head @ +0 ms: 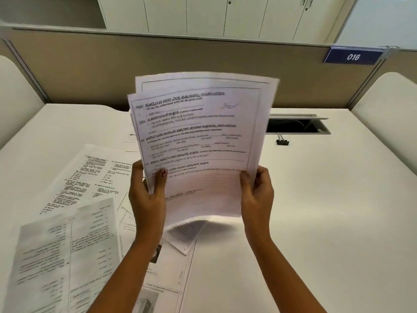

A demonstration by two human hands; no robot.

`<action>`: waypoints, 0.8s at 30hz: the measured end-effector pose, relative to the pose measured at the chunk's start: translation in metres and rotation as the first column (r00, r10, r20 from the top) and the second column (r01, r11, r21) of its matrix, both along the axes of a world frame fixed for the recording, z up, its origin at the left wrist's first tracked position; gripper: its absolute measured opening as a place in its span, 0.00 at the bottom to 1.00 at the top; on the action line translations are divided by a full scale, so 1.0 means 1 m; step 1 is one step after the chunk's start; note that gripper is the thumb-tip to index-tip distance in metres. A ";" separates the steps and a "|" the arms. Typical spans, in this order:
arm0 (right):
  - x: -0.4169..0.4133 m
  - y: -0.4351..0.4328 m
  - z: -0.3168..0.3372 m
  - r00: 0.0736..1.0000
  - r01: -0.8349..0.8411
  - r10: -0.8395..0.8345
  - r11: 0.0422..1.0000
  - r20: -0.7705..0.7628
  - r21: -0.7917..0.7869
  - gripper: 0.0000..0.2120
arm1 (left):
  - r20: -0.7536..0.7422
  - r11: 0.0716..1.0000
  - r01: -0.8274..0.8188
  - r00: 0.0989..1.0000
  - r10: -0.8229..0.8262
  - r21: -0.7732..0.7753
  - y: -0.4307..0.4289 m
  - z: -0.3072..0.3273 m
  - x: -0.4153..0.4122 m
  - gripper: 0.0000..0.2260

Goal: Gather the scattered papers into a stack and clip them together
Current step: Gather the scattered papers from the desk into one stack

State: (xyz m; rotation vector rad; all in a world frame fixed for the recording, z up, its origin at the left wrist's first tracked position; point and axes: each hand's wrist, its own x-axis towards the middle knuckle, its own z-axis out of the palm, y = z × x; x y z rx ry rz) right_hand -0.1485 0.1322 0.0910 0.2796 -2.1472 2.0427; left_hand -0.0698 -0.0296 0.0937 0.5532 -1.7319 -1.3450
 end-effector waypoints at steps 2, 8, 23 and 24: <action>0.006 -0.001 0.006 1.000 -0.003 0.002 0.998 -0.026 -0.061 0.04 | -0.042 1.000 -0.001 0.999 0.000 -0.031 0.002 0.011 0.000 0.13; 0.020 -0.004 -0.004 0.995 -0.097 0.099 0.991 0.018 -0.093 0.10 | 0.015 0.995 -0.037 0.999 0.039 -0.091 0.005 -0.001 0.002 0.10; 0.027 -0.003 -0.025 0.994 -0.086 0.090 0.994 0.068 -0.062 0.09 | 0.083 0.996 -0.041 0.995 0.047 -0.079 0.010 -0.021 0.007 0.16; 0.028 -0.003 -0.024 0.995 -0.078 0.081 0.995 0.056 -0.061 0.09 | 0.086 0.994 -0.047 0.995 0.056 -0.100 0.011 -0.020 0.007 0.15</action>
